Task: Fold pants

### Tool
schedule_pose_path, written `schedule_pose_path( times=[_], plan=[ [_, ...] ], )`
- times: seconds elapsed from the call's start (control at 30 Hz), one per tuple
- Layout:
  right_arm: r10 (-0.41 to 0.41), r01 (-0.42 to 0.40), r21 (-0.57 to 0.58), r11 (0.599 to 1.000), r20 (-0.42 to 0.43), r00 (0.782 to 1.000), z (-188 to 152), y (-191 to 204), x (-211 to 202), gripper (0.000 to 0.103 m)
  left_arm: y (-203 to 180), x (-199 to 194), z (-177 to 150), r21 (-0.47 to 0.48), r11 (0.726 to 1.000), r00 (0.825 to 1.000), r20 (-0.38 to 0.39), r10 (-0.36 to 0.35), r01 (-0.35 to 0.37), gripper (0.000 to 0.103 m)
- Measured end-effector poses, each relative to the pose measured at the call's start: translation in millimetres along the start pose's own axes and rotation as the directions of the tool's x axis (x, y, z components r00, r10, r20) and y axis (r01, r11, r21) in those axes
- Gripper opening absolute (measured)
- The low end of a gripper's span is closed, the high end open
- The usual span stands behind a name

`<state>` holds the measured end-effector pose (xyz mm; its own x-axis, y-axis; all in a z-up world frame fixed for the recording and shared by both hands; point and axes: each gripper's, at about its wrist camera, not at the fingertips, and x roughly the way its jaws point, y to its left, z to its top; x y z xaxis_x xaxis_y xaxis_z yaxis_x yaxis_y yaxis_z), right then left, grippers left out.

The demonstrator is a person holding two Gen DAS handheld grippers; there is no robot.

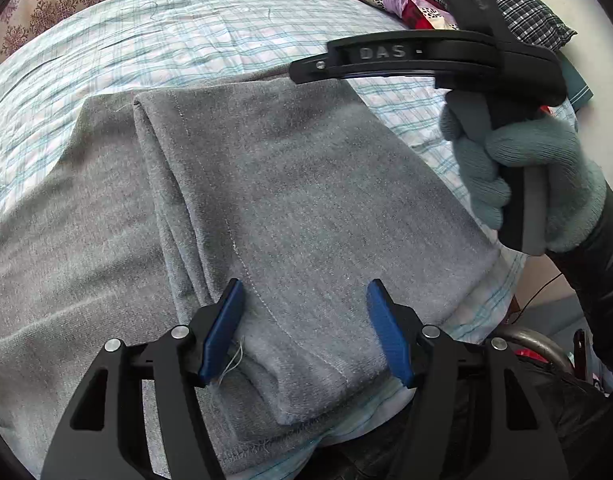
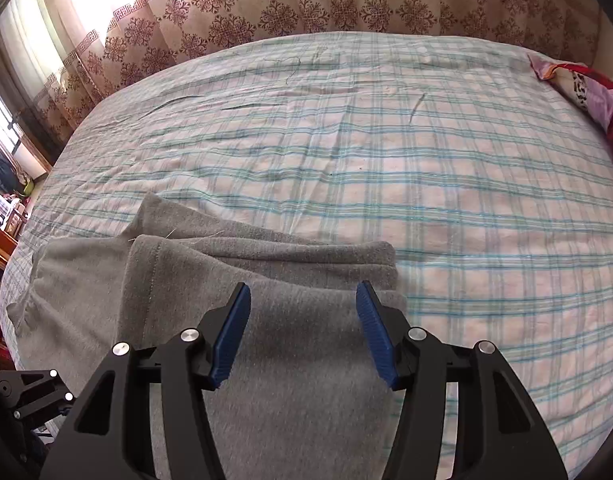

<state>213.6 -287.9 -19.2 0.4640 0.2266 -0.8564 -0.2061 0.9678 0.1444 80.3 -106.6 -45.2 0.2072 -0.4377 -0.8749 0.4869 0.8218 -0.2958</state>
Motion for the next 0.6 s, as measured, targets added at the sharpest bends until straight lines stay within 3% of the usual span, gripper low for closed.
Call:
schedule_pose_path(
  times=[0.13,0.33,0.43,0.6],
  plan=[
    [0.007,-0.008,0.021,1.000,0.015,1.000,-30,-14,-46,0.056,-1,-3,2,-0.008,1.000,1.000,0.003,-0.008,0.008,0.066],
    [0.034,-0.027,0.157,0.987,-0.047,0.998,-104,-52,-88,0.056,-3,-11,13,-0.009,1.000,1.000,0.018,-0.005,0.005,0.071],
    [0.055,-0.039,0.227,0.973,-0.065,0.996,-133,-61,-95,0.056,-10,-14,19,0.015,1.000,1.000,0.031,-0.003,0.002,0.072],
    [0.020,0.004,0.212,0.977,-0.112,0.994,-156,-54,-89,0.059,-19,-6,14,0.062,0.998,1.000,-0.004,0.020,-0.019,0.072]
  ],
)
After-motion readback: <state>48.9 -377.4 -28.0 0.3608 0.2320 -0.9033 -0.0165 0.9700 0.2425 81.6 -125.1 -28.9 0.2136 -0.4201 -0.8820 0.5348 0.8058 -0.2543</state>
